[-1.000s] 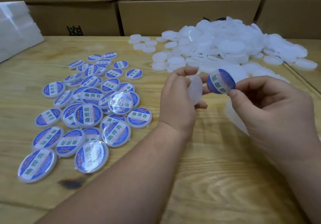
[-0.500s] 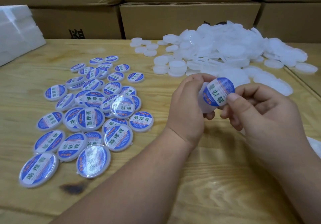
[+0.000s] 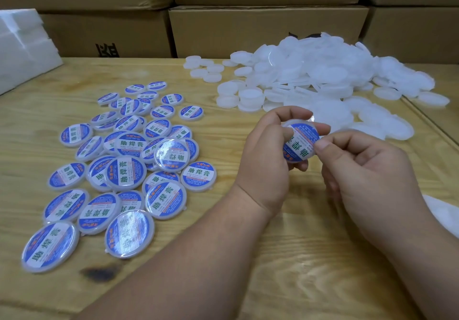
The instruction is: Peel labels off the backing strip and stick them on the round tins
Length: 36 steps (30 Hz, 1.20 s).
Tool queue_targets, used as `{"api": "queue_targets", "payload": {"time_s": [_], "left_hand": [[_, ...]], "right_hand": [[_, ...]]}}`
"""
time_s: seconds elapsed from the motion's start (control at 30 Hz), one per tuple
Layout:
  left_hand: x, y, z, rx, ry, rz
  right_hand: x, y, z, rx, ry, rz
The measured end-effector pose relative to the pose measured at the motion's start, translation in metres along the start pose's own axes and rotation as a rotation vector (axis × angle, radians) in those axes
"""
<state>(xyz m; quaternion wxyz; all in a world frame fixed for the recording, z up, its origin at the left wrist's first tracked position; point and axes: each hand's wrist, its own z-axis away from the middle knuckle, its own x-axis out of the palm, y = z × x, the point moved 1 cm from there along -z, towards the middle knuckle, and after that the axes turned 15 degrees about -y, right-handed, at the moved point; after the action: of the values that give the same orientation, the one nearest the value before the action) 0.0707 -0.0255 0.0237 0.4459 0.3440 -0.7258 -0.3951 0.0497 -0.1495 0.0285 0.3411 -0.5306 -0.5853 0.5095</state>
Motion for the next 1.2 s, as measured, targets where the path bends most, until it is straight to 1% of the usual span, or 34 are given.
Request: {"api": "queue_targets", "payload": {"time_s": [0.17, 0.7, 0.93, 1.07, 1.2], "left_hand": [[0.004, 0.002, 0.001, -0.013, 0.000, -0.041], [0.004, 0.001, 0.002, 0.002, -0.015, -0.057], [0.009, -0.001, 0.005, -0.010, 0.003, -0.227], [0.011, -0.003, 0.005, 0.002, 0.009, -0.266], [0.009, -0.002, 0.005, 0.018, 0.039, -0.337]], "right_hand": [[-0.001, 0.001, 0.000, 0.014, 0.030, 0.016], [-0.002, 0.006, 0.000, 0.053, 0.101, 0.051], [-0.004, 0.010, -0.001, 0.050, 0.147, 0.134], [-0.004, 0.009, 0.000, 0.060, 0.185, 0.186], [-0.005, 0.008, -0.001, 0.051, 0.255, 0.199]]}}
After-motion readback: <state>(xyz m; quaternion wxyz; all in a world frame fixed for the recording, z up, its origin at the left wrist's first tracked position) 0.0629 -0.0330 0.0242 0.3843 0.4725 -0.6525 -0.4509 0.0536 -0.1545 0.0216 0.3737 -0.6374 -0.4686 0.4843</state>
